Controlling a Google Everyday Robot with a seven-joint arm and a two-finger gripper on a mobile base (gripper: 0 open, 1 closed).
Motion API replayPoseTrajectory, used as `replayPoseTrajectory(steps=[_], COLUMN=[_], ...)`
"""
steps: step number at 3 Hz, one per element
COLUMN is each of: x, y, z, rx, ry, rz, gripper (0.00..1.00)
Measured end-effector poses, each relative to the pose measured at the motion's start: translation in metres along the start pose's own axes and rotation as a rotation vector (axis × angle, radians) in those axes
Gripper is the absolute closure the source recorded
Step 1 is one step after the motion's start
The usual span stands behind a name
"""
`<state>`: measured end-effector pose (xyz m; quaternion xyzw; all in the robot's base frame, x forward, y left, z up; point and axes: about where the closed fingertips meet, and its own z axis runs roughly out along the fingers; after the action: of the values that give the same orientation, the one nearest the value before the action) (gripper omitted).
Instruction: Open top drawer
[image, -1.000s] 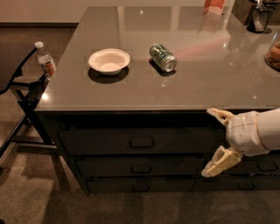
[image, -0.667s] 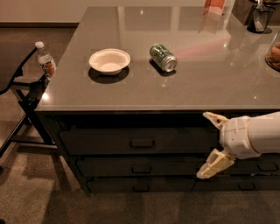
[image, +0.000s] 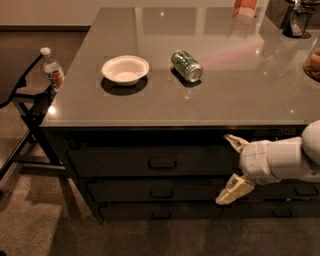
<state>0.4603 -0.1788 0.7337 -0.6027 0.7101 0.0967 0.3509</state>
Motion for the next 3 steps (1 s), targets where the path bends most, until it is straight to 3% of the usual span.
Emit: replayPoseTrajectory(steps=[1,3], x=[0.001,0.001], y=[-0.002,-0.006], z=[0.021,0.054], rx=[0.015,0.163], ry=[-0.029,-0.081], rz=[-0.001,0.038], gripper=[0.00,0.00])
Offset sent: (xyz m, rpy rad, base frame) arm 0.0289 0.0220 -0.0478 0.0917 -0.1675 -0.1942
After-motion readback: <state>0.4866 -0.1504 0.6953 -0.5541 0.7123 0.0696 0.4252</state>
